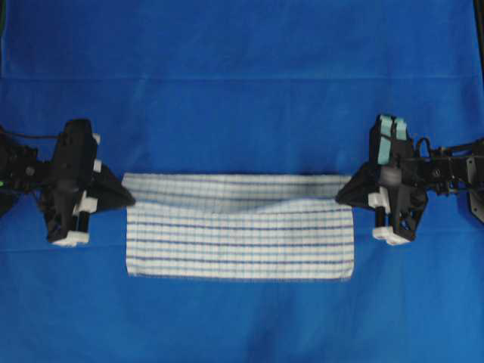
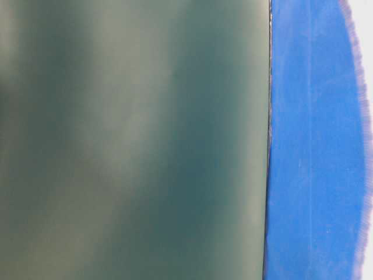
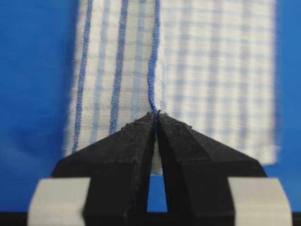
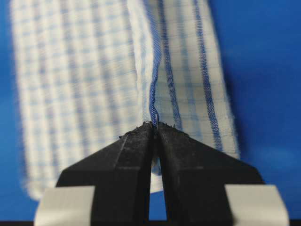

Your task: Fold the blue towel.

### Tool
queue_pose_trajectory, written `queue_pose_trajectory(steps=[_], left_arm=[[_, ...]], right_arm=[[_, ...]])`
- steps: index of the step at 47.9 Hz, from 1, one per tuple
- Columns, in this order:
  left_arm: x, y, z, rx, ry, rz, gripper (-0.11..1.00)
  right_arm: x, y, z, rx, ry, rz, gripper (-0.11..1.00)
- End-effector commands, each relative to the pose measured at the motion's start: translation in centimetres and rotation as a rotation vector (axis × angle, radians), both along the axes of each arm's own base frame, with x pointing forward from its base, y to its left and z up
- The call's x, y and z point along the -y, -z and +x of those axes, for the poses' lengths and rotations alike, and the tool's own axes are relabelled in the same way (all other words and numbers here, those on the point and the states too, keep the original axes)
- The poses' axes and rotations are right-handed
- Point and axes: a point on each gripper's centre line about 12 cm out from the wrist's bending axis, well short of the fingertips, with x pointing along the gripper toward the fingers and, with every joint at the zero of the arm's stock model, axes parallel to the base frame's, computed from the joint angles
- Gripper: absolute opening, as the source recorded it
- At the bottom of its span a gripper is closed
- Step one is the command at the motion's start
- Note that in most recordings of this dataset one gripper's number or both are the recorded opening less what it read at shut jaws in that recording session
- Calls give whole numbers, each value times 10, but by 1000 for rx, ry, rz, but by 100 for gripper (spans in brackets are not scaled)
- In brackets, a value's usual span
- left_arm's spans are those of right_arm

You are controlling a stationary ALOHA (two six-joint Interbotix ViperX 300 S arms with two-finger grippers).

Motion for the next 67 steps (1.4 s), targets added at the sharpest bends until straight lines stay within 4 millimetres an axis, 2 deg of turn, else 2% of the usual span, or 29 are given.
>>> queue_pose_trajectory(steps=[1, 10, 20, 52, 54, 58, 67], left_arm=[[15, -3, 0, 7, 41, -22, 2], [38, -3, 0, -6, 80, -77, 2], [51, -1, 5, -27, 91, -104, 2], [53, -2, 10, -21, 90, -109, 3], [53, -2, 10, -19, 91, -110, 7], [53, -3, 11, -18, 91, -111, 27], [53, -4, 9, -26, 96, -104, 82]], right_arm=[[-10, -6, 1, 21, -27, 15, 5], [-26, -5, -1, 16, -59, 43, 5], [-37, -2, 0, -3, -78, 61, 5], [-51, 3, 5, -61, -93, 76, 6], [-52, 3, 5, -65, -93, 79, 6], [-55, 4, 4, -69, -91, 89, 11], [-60, 1, 2, -63, -98, 103, 61]])
